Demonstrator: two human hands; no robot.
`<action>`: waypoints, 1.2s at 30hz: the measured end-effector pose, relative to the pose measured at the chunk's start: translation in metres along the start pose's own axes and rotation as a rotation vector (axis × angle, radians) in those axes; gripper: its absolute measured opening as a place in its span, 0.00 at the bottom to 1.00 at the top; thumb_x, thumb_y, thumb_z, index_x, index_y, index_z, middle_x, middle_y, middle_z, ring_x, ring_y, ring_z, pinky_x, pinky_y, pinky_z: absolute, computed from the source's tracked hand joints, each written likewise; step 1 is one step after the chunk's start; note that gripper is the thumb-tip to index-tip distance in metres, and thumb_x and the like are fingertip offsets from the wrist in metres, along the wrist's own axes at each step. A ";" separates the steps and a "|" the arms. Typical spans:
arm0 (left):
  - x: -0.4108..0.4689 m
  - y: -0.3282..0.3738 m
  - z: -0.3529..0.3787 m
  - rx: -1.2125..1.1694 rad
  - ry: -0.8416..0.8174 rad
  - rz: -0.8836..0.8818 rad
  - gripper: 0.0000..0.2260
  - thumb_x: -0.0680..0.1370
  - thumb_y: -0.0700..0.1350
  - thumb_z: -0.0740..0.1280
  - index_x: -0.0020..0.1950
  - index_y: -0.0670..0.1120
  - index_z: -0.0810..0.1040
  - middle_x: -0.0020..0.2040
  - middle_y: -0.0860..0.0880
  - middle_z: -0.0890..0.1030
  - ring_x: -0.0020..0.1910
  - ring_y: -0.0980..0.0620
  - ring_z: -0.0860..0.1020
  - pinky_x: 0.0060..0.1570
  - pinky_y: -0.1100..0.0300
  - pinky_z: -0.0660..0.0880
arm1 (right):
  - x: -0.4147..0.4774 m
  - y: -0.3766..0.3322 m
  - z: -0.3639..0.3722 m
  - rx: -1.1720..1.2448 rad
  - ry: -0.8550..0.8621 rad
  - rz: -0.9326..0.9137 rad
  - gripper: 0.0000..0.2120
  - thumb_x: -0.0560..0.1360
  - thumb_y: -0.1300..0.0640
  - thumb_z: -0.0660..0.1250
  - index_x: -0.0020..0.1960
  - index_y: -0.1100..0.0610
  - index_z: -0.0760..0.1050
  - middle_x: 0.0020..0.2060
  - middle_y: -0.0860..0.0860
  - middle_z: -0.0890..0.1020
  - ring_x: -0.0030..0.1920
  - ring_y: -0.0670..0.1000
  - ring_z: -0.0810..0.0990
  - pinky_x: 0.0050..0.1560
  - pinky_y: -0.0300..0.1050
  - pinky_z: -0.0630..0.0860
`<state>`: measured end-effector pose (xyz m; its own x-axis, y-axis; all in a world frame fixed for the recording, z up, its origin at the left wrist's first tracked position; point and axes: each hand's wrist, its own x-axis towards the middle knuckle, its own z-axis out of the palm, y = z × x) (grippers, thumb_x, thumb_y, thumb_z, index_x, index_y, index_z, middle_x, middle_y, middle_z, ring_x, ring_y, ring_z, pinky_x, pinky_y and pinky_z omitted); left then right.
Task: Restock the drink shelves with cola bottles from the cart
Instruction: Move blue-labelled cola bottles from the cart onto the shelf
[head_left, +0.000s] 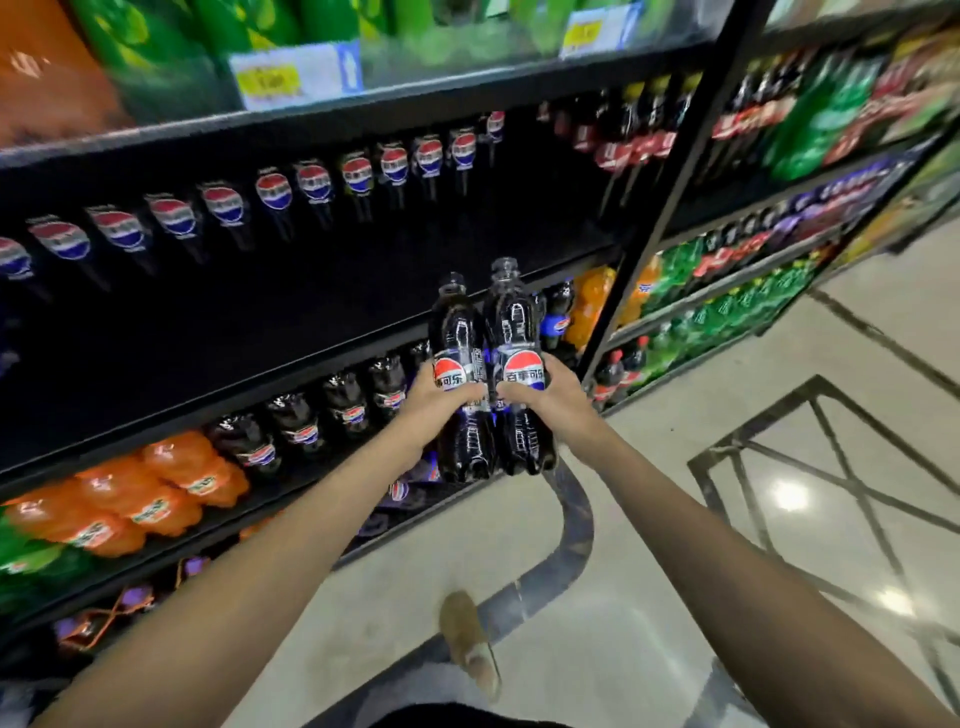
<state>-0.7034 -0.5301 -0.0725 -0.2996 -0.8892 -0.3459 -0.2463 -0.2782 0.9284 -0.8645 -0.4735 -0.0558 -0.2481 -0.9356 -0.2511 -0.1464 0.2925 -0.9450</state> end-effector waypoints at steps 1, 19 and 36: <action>0.013 0.008 0.010 -0.004 -0.004 -0.003 0.24 0.72 0.46 0.74 0.64 0.48 0.68 0.54 0.51 0.79 0.52 0.54 0.76 0.49 0.60 0.70 | 0.013 -0.003 -0.012 -0.006 0.010 0.001 0.19 0.70 0.57 0.75 0.58 0.53 0.73 0.46 0.47 0.82 0.43 0.42 0.81 0.40 0.30 0.73; 0.200 0.131 0.118 0.118 0.329 0.101 0.34 0.74 0.49 0.73 0.72 0.45 0.58 0.67 0.43 0.70 0.64 0.45 0.72 0.65 0.49 0.71 | 0.236 -0.053 -0.142 -0.056 -0.071 -0.200 0.28 0.71 0.55 0.76 0.66 0.56 0.68 0.50 0.46 0.80 0.50 0.45 0.80 0.53 0.41 0.77; 0.281 0.140 0.145 0.058 0.748 0.208 0.38 0.72 0.41 0.74 0.75 0.43 0.54 0.64 0.46 0.66 0.66 0.48 0.68 0.64 0.56 0.69 | 0.355 -0.044 -0.146 -0.085 -0.173 -0.432 0.31 0.67 0.64 0.77 0.66 0.60 0.67 0.48 0.38 0.76 0.46 0.27 0.76 0.44 0.22 0.70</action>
<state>-0.9559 -0.7659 -0.0594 0.3517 -0.9354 0.0370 -0.3074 -0.0781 0.9484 -1.0855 -0.7902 -0.0726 0.0150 -0.9922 0.1236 -0.2807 -0.1229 -0.9519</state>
